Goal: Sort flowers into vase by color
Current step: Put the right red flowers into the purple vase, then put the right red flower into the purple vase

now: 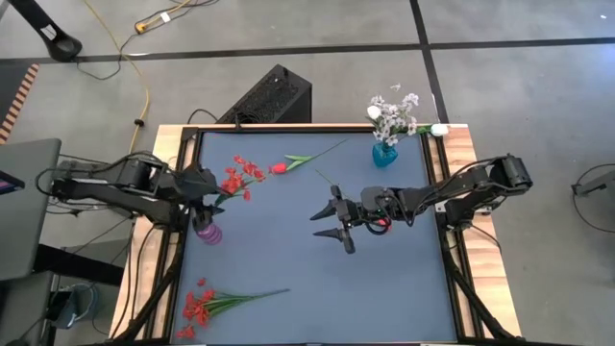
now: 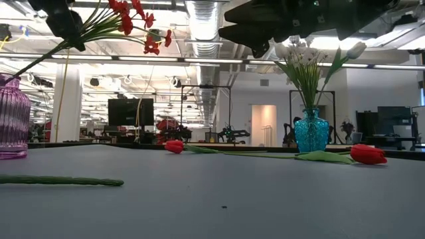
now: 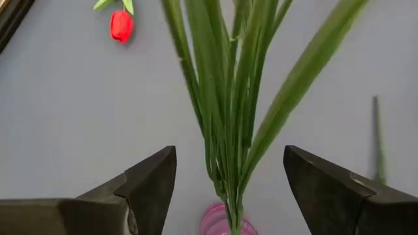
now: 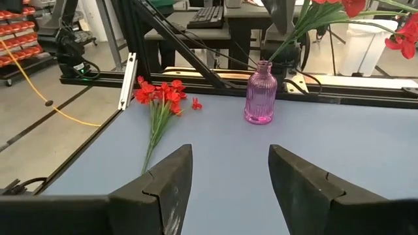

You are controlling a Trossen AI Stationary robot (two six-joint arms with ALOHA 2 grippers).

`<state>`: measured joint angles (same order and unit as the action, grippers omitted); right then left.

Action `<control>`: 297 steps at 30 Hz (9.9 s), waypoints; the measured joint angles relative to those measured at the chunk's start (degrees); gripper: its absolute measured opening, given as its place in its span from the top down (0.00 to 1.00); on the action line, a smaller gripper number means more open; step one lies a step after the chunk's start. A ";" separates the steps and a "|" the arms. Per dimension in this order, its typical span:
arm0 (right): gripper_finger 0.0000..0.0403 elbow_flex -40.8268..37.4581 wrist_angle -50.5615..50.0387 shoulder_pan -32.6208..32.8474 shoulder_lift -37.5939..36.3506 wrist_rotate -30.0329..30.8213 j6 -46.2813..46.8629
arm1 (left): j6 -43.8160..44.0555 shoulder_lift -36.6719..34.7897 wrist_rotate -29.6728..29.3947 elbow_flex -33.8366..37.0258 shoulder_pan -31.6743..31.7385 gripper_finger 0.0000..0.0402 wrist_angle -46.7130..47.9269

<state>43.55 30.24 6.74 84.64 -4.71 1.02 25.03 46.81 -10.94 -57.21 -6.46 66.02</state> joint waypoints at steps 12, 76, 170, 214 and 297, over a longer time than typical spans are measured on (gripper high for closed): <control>0.44 0.00 0.02 -0.02 0.00 0.00 -0.10 | -6.43 4.45 -4.77 0.00 0.00 0.33 -2.54; 0.44 0.00 0.24 0.24 0.00 0.00 -1.01 | 10.03 -24.11 3.14 10.49 -10.14 0.73 -1.09; 0.44 0.01 -51.40 -23.08 -1.68 14.00 10.13 | -14.90 -9.17 -7.96 -8.74 28.70 0.80 -21.27; 0.96 4.30 -36.48 -3.25 -3.29 17.48 -3.11 | -8.70 -10.22 -4.05 -7.08 28.68 0.74 -17.03; 0.69 39.52 -2.43 1.97 18.47 31.32 -128.02 | 1.32 6.44 35.69 -7.08 22.34 1.00 -34.70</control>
<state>83.07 27.81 8.71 103.11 26.61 -127.00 26.35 53.26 24.75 -64.29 15.88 31.32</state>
